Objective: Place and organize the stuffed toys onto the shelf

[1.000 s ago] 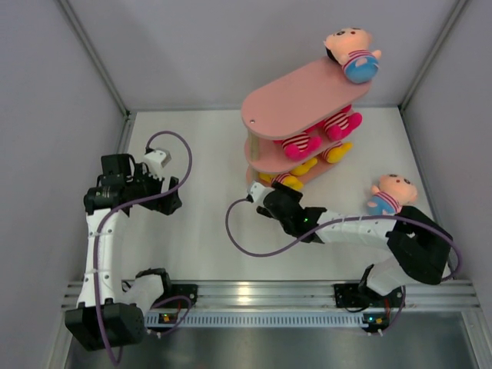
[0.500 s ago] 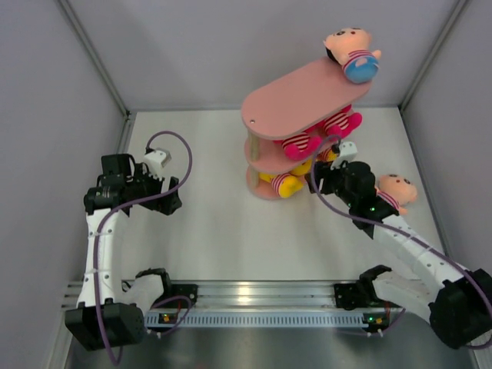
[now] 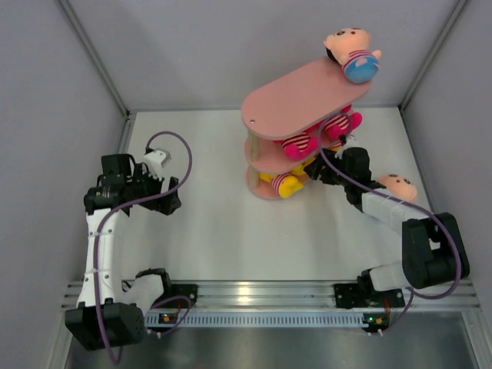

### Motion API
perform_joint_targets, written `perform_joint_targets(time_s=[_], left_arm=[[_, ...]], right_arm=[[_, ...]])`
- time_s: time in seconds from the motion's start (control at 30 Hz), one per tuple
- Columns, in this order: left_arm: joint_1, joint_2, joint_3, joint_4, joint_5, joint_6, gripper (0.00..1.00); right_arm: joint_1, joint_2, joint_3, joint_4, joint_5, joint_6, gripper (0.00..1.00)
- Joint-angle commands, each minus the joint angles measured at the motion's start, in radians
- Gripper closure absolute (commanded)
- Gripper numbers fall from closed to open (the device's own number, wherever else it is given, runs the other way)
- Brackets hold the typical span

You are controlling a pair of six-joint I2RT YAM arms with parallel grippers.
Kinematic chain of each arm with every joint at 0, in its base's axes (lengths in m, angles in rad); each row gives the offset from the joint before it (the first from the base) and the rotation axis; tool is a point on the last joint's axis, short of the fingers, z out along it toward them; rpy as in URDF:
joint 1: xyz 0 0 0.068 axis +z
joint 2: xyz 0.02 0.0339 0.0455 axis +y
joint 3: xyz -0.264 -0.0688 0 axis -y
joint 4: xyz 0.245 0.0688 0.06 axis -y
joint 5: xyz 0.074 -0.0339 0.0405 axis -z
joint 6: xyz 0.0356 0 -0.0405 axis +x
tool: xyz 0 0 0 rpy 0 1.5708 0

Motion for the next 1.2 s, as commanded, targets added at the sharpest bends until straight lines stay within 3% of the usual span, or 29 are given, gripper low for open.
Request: perform_joint_targets(time_s=[0.0,0.27,0.37,0.4,0.5,0.53,0.7,0.9,1.17], left_arm=[[-0.002,0.006,-0.007,0.003,-0.007,0.004,0.07],[-0.002,0.034,-0.006,0.003,-0.002,0.004,0.08],[-0.002,0.04,-0.003,0.003,-0.005,0.007,0.08],[-0.002,0.04,-0.003,0.003,-0.005,0.007,0.08],[-0.002,0.042,-0.003,0.003,-0.01,0.013,0.08],[-0.002,0.04,-0.006,0.003,-0.012,0.013,0.08],[-0.004,0.049,-0.007,0.003,-0.002,0.016,0.08],[-0.002,0.051,-0.009,0.005,0.002,0.016,0.08],[-0.002,0.052,-0.009,0.003,0.008,0.013,0.08]], right_arm=[[-0.011,0.043,0.074,0.132,0.012,0.037,0.34],[-0.022,0.17,0.14,0.169,0.034,0.056,0.36],[-0.022,0.206,0.15,0.176,0.037,0.065,0.47],[-0.023,0.21,0.151,0.178,0.048,0.065,0.57],[-0.026,0.19,0.134,0.198,0.069,0.056,0.7],[-0.026,0.183,0.13,0.2,0.071,0.053,0.71],[-0.029,0.149,0.088,0.219,0.043,0.069,0.62],[-0.034,0.075,-0.019,0.379,0.071,0.152,0.54],[-0.035,0.129,-0.032,0.491,0.115,0.301,0.43]])
